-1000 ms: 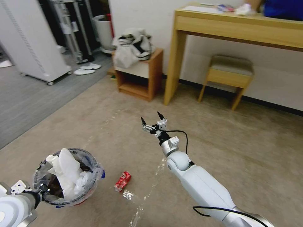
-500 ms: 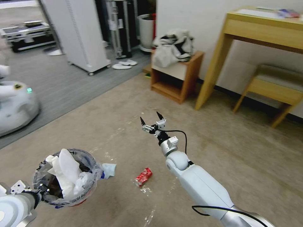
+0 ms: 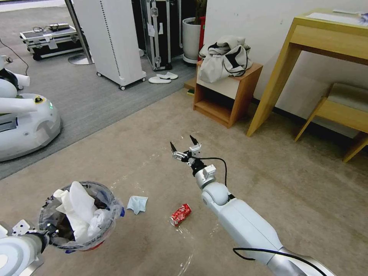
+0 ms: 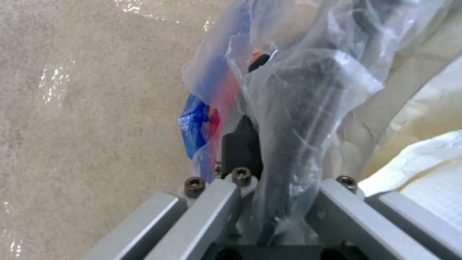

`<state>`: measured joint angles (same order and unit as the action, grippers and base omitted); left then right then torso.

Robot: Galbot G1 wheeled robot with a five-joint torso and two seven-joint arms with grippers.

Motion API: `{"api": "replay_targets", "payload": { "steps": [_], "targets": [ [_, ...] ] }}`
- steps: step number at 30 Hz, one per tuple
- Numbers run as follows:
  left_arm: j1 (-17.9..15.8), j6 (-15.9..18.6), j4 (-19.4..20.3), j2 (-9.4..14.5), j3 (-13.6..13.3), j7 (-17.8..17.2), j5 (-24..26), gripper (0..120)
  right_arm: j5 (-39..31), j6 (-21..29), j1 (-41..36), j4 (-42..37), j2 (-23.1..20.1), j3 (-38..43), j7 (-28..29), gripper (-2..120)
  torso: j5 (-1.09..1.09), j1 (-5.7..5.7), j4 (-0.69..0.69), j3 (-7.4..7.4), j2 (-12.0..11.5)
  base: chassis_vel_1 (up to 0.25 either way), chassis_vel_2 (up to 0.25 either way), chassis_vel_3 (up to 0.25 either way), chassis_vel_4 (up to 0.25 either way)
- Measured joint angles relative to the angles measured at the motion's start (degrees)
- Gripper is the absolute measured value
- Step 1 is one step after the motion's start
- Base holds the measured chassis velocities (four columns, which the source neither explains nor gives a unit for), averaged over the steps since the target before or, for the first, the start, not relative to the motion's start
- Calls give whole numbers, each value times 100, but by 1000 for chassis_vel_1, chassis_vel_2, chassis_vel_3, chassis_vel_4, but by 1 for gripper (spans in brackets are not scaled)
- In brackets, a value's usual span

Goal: Pick up the trash bin and place the garbage on the floor into it.

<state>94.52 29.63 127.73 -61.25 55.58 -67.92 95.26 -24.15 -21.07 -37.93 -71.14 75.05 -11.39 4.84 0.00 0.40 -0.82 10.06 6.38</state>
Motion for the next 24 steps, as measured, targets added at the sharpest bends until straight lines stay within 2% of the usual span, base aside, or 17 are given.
{"api": "replay_targets", "payload": {
  "steps": [7, 9, 15, 16, 17, 18, 19, 20, 21, 22, 23, 24],
  "targets": [
    [-24, 8, -35, -1, -2, 57, -44, 0, 13, 75, 179, 93, -233, -24, -9, 100, 0, 0, 0, 0, 0, 0, 0, 0, 0],
    [-41, 22, -63, 1, -3, 73, -49, 0, -139, 161, 198, 32, -491, -66, -81, 100, 1, 0, 1, 0, 0, 0, 0, 0, 0],
    [-56, 26, -82, 10, -10, 75, -59, 0, -380, 264, 208, -9, -852, -154, -335, 100, 1, 0, 0, 0, 0, 0, 0, 0, 0],
    [-53, 33, -82, 20, -14, 78, -58, 0, -592, 317, 269, 35, -1188, -285, -793, 100, 3, 0, 1, 0, 0, 0, 0, 0, 0],
    [-52, 35, -82, 27, -13, 80, -58, 0, -665, 356, 306, 75, -1323, -340, -1004, 100, 2, 0, 0, 0, 0, 0, 0, 0, 0],
    [-50, 39, -83, 44, -6, 81, -54, 0, -788, 378, 447, 308, -1597, -534, -1719, 100, -2, 0, -6, -1, 0, 0, 0, 0, 0],
    [-50, 39, -83, 44, -6, 81, -54, 0, -788, 378, 447, 308, -1597, -534, -1719, 100, -2, 0, -6, -1, 0, 0, 0, 0, 0],
    [-50, 41, -82, 54, -3, 88, -51, 0, -815, 328, 606, 636, -1717, -751, -2244, 100, 3, 0, -3, 0, 0, 0, 0, 0, 0],
    [-56, 44, -82, 55, -12, 94, -49, 0, -769, 180, 859, 1203, -1752, -1014, -3148, 100, 1, 0, 0, 0, 0, 0, 0, 0, 0],
    [-56, 44, -82, 55, -12, 94, -49, 0, -769, 180, 859, 1203, -1752, -1014, -3148, 100, 1, 0, 0, 0, 0, 0, 0, 0, 0],
    [-69, 46, -80, 54, -32, 94, -49, 0, -609, 33, 1010, 1556, -1725, -1121, -3672, 100, 1, 0, 1, 0, 0, 0, 0, 0, 0],
    [-69, 46, -80, 54, -32, 94, -49, 0, -609, 33, 1010, 1556, -1725, -1121, -3672, 100, 1, 0, 1, 0, 0, 0, 0, 0, 0]
  ]
}}
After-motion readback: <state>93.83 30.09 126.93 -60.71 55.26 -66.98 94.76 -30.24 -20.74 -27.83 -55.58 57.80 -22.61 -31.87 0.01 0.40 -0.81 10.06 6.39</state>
